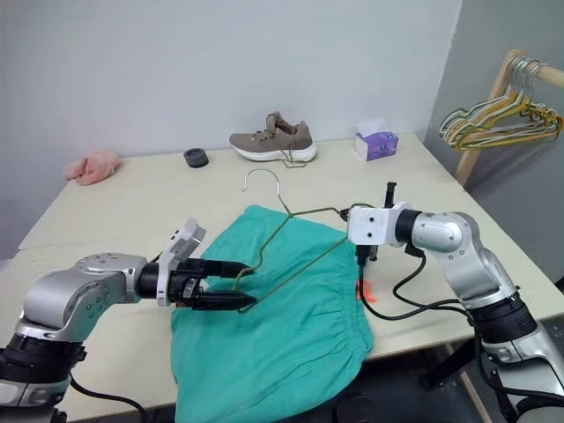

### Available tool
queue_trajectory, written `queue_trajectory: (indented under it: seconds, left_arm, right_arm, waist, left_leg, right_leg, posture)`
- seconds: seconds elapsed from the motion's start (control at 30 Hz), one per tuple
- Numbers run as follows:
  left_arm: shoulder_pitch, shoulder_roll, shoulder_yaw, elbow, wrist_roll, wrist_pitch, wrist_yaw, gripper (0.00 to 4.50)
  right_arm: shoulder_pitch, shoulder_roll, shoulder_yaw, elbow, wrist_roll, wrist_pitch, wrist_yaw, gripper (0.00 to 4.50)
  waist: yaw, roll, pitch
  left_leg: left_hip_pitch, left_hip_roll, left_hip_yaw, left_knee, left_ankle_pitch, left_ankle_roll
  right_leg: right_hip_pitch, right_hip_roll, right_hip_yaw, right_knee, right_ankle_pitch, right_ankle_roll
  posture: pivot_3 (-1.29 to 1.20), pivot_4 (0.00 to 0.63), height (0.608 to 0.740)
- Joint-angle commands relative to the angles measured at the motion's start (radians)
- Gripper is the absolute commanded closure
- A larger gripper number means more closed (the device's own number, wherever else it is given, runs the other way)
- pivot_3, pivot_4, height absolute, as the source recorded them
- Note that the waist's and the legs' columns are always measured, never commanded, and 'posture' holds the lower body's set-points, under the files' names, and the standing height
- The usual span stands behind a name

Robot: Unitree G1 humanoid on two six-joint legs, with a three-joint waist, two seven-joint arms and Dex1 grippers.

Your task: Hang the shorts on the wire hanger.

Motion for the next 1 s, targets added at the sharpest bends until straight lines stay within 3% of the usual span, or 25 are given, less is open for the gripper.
queue_trajectory:
  seconds: [0.03, 0.07, 0.2, 0.57, 0.67, 0.8, 1.0]
  left_arm:
    - [-0.008, -0.005, 0.000, -0.030, -0.026, 0.014, 0.008, 0.00]
    - [-0.007, -0.008, -0.003, -0.029, -0.025, 0.015, 0.010, 0.00]
    - [-0.009, -0.014, -0.006, -0.023, -0.021, 0.021, 0.023, 0.87]
    - [0.006, -0.026, -0.012, -0.036, -0.007, 0.003, 0.045, 4.30]
    - [0.008, -0.027, -0.011, -0.037, -0.001, -0.003, 0.057, 4.45]
    - [0.011, -0.019, -0.012, -0.033, 0.014, -0.018, 0.065, 4.50]
    - [0.015, 0.001, -0.022, -0.032, 0.057, -0.073, 0.053, 4.50]
  right_arm:
    - [-0.034, 0.010, -0.025, -0.050, 0.015, 0.017, 0.002, 4.47]
    - [-0.034, 0.013, -0.024, -0.053, 0.015, 0.021, 0.002, 4.47]
    - [-0.035, 0.022, -0.026, -0.061, 0.016, 0.031, 0.002, 4.50]
    - [-0.013, 0.006, -0.003, -0.082, -0.001, 0.046, 0.029, 4.50]
    - [0.003, -0.004, 0.003, -0.097, 0.001, 0.060, 0.054, 4.50]
    - [0.026, -0.025, -0.014, -0.148, 0.031, 0.089, 0.095, 3.52]
    - [0.062, -0.086, -0.079, -0.243, 0.147, 0.229, 0.174, 1.36]
  waist:
    - [0.000, 0.000, 0.000]
    - [0.000, 0.000, 0.000]
    - [-0.001, 0.000, 0.000]
    - [-0.001, 0.000, 0.000]
    - [-0.001, 0.000, 0.000]
    - [0.000, 0.000, 0.000]
    - [-0.001, 0.000, 0.000]
  left_leg:
    - [0.000, 0.000, 0.000, 0.000, 0.000, 0.000]
    - [0.000, 0.000, 0.000, 0.000, 0.000, 0.000]
    - [0.000, 0.000, 0.000, 0.000, 0.000, 0.000]
    - [0.000, 0.000, 0.000, 0.000, 0.000, 0.000]
    - [0.000, 0.000, 0.000, 0.000, 0.000, 0.000]
    - [0.000, 0.000, 0.000, 0.000, 0.000, 0.000]
    - [0.000, 0.000, 0.000, 0.000, 0.000, 0.000]
  right_leg:
    - [0.000, 0.000, 0.000, 0.000, 0.000, 0.000]
    - [0.000, 0.000, 0.000, 0.000, 0.000, 0.000]
    - [0.000, 0.000, 0.000, 0.000, 0.000, 0.000]
    - [0.000, 0.000, 0.000, 0.000, 0.000, 0.000]
    - [0.000, 0.000, 0.000, 0.000, 0.000, 0.000]
    - [0.000, 0.000, 0.000, 0.000, 0.000, 0.000]
    - [0.000, 0.000, 0.000, 0.000, 0.000, 0.000]
  posture:
    - [-0.25, 0.000, 0.740]
    - [-0.25, 0.000, 0.740]
    - [-0.25, 0.000, 0.740]
    - [-0.25, 0.000, 0.740]
    - [-0.25, 0.000, 0.740]
    - [-0.25, 0.000, 0.740]
    - [-0.26, 0.000, 0.740]
